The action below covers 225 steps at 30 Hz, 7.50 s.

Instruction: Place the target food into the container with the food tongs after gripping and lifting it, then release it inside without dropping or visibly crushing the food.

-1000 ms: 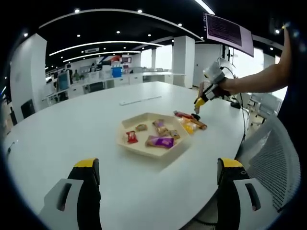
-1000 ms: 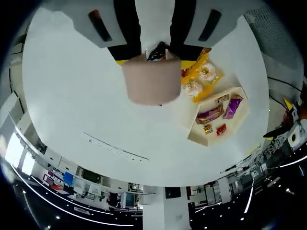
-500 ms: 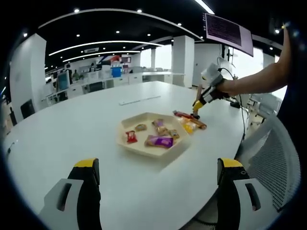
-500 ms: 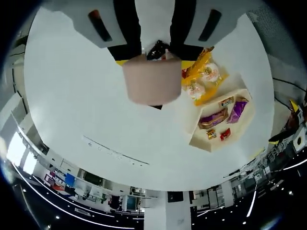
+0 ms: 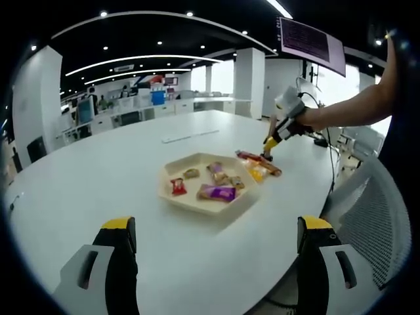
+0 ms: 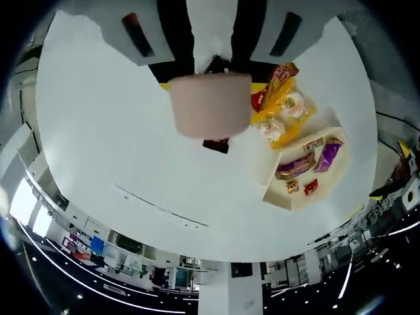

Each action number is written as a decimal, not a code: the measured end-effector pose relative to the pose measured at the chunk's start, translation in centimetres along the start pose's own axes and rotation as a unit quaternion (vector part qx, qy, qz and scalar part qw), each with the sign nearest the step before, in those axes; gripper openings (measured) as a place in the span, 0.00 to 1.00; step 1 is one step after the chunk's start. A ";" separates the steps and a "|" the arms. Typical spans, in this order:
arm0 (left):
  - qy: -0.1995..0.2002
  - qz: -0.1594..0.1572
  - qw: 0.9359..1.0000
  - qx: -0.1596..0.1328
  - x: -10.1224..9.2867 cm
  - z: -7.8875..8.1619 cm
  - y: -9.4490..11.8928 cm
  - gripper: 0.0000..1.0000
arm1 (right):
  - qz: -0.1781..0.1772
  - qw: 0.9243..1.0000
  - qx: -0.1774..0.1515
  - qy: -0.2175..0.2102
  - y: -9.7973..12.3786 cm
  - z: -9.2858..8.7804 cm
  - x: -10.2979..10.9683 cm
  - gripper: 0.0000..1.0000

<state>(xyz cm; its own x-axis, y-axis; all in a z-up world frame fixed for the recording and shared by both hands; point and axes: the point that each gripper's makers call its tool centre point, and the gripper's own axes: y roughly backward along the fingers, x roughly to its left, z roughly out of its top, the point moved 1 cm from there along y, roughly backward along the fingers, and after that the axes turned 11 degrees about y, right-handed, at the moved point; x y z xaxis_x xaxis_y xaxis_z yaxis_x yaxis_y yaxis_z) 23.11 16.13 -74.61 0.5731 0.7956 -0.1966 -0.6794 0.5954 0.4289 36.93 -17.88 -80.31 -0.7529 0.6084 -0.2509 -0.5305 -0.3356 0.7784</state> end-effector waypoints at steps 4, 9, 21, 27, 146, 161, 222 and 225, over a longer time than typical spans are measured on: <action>0.002 0.002 1.000 -0.001 0.1 0.0 0.0 0.99 | 0.028 0.999 -0.017 0.034 0.1 0.8 1.2 0.17; 0.003 0.002 1.000 -0.002 0.1 0.1 0.1 0.99 | 0.029 0.999 -0.018 0.004 0.4 0.5 1.0 0.21; 0.004 0.002 1.000 -0.003 0.0 0.1 0.1 0.99 | 0.020 0.999 -0.023 -0.039 1.3 -0.6 0.5 0.23; 0.004 0.001 1.000 0.000 0.0 0.0 0.0 0.99 | 0.027 0.997 -0.022 -0.061 0.9 -0.9 0.9 0.23; -0.002 0.003 1.000 -0.018 -0.1 0.8 0.3 0.99 | 0.173 0.959 -0.112 0.194 2.0 25.1 7.9 0.15; 0.000 0.007 1.000 -0.019 0.1 0.8 0.3 0.99 | 0.190 0.950 -0.120 0.218 1.5 28.1 9.6 0.15; -0.003 0.006 1.000 -0.011 0.1 0.5 0.2 0.99 | 0.142 0.972 -0.111 0.148 4.7 18.6 1.8 0.21; -0.003 0.007 1.000 -0.010 0.1 0.5 0.2 0.99 | 0.141 0.972 -0.114 0.147 5.1 18.0 1.4 0.22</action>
<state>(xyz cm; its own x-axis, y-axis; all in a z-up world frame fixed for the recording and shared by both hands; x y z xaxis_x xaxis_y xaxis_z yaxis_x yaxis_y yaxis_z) 23.24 16.22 -74.13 0.5661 0.8030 -0.1864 -0.6961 0.5868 0.4137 40.18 -5.78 -66.38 -0.9423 0.2476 -0.2255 -0.3334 -0.6308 0.7007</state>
